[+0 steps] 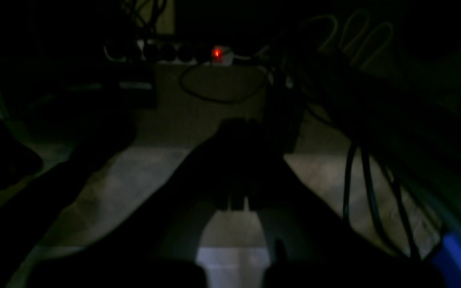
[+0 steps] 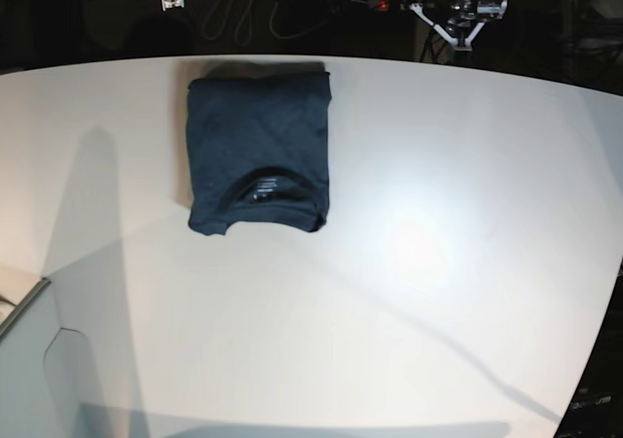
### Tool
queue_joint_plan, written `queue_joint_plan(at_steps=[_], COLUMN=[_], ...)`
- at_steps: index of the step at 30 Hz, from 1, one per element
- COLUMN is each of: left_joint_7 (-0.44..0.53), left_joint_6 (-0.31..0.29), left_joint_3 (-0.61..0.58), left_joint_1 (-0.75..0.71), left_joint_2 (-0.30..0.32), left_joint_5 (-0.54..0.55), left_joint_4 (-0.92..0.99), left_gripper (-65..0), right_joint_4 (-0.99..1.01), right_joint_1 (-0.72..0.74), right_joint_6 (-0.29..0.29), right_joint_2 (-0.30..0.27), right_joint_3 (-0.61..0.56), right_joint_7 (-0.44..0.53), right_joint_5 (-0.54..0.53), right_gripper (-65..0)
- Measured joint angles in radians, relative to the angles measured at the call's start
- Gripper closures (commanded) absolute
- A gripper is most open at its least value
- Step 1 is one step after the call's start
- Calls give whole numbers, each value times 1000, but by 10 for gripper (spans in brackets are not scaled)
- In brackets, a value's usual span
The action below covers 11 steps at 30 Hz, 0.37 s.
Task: Layout the t-shirt on the table in an organized manner, then fold the t-shirt properly
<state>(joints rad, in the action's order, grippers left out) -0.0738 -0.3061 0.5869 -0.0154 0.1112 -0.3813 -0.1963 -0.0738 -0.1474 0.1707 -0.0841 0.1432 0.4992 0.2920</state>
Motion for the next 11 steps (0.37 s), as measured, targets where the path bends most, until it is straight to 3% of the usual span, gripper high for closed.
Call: queue_joint_plan(at_steps=[4, 11], left_joint_7=[-18, -3], left_joint_6=[0, 8], left_joint_3=[-1, -5], left_joint_1=[2, 28], left_joint_2=[-7, -34], left_joint_5=[-11, -11], left_joint_4=[41, 39], left_gripper=[0, 0], right_joint_4=[-2, 0], right_joint_1=[19, 11], right_joint_6=[58, 64], right_joint_2=[2, 18], right_joint_3=[-51, -106], right_joint_7=[-16, -46], right_joint_5=[0, 0], right_gripper=[0, 0])
